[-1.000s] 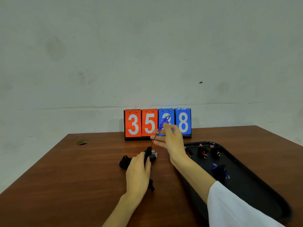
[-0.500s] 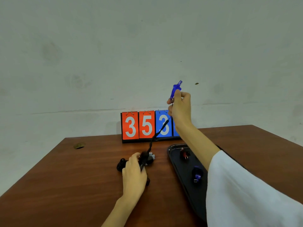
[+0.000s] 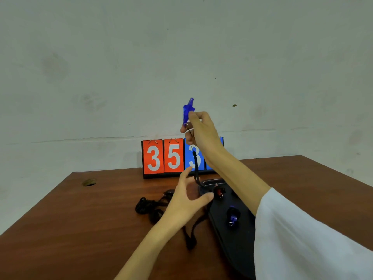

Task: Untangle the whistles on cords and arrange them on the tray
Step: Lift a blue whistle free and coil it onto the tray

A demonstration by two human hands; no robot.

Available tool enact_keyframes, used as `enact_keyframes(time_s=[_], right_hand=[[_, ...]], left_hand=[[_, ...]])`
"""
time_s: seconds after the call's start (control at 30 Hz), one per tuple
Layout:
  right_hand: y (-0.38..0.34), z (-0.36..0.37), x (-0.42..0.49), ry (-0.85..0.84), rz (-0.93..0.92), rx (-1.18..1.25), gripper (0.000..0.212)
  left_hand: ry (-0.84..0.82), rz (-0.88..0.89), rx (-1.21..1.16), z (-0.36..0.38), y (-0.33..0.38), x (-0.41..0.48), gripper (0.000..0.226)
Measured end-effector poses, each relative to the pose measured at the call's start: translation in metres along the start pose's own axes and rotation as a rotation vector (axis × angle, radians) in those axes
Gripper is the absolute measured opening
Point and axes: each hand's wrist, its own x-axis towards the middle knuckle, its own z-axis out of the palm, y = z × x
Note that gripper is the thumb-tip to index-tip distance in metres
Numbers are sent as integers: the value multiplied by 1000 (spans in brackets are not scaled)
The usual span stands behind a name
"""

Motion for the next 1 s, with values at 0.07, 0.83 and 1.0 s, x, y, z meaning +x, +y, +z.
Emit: enact_keyframes(time_s=[0.07,0.83,1.0], right_hand=[[-5,-3,-3,-33,6,26,14],[-22,-77,-23,-400,265,294,24],[-21,-70,-26,-209,114,-526,19]], left_hand=[[20,29,-4,4,17,6,39],[100,-466,-265,-9,-24,39,22],[224,-355,-153,-14,-34,22,12]])
